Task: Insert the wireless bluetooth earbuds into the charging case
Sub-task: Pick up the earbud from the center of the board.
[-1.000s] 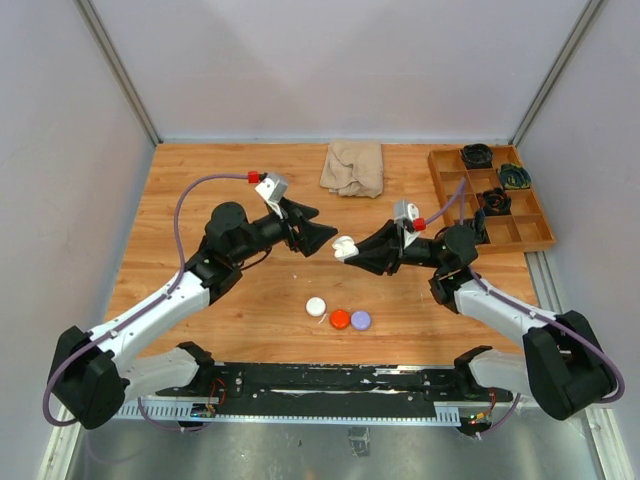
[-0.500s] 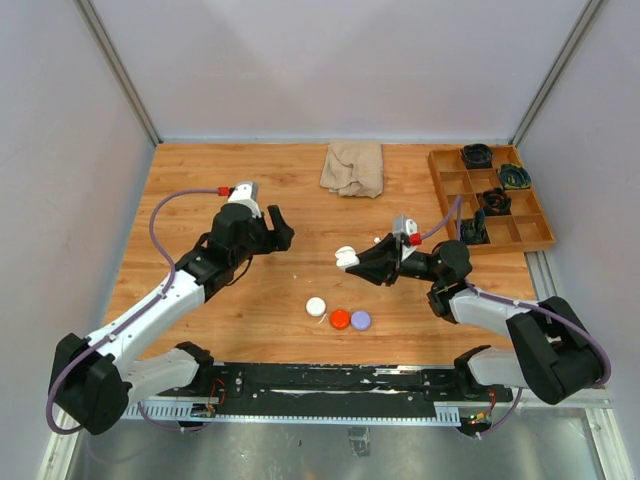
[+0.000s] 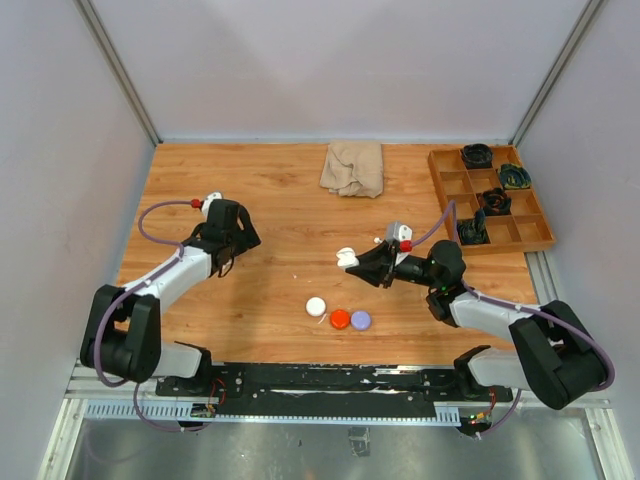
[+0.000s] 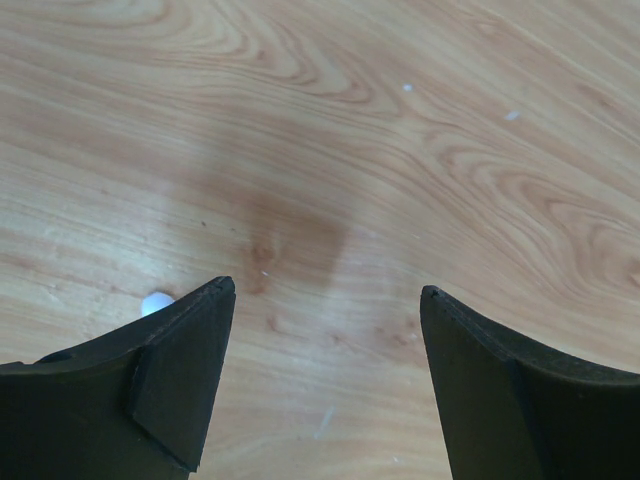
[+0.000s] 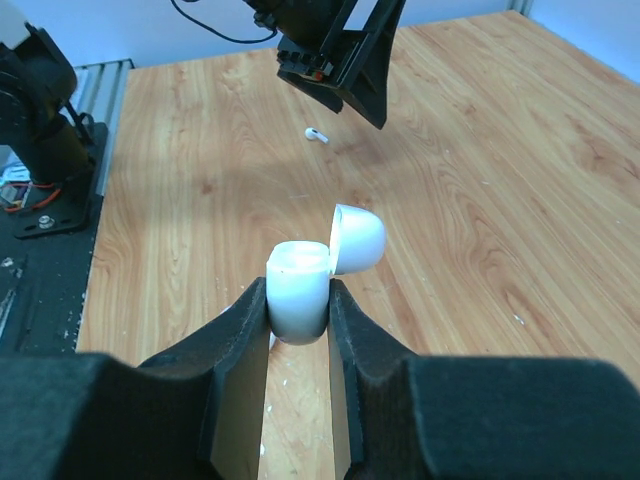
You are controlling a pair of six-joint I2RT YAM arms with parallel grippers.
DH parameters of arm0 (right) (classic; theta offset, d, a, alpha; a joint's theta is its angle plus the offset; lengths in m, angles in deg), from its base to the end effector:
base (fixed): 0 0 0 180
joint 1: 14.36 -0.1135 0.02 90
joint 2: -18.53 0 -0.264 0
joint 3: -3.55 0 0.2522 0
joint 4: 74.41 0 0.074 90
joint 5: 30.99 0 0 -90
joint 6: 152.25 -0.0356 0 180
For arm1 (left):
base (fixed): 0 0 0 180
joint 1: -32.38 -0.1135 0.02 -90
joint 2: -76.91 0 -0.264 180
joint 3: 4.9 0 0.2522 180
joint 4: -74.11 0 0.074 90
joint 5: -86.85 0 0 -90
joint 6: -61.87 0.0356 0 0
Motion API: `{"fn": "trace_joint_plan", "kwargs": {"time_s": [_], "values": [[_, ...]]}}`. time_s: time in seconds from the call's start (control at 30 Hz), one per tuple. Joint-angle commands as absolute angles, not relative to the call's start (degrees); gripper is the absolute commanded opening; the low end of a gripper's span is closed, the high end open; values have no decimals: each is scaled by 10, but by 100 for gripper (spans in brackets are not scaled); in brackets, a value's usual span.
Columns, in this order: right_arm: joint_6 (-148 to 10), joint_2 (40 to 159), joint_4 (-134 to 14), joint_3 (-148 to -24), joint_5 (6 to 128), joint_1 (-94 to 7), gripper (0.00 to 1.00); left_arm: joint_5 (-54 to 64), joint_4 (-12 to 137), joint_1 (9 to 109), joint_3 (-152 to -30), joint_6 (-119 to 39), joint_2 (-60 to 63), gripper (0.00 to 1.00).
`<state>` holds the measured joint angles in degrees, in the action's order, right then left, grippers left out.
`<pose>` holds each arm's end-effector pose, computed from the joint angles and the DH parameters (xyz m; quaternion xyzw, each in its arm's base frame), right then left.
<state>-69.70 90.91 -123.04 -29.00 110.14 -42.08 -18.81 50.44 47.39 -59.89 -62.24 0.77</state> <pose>0.1898 0.1310 0.2183 -0.4258 0.5202 0.4746 0.5681 0.2621 -0.0603 0.2025 -0.2034 0.8933 -0.0438 0.3984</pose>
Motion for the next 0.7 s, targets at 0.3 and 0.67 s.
{"fn": "trace_joint_plan", "kwargs": {"time_s": [0.3,0.67], "values": [[-623,891,-1145,-306,1062,-445,1,-231,487,447,-645,-653,-103,79],[-622,888,-1138,-308,1060,-445,1,-213,447,447,-621,-655,-99,78]]}}
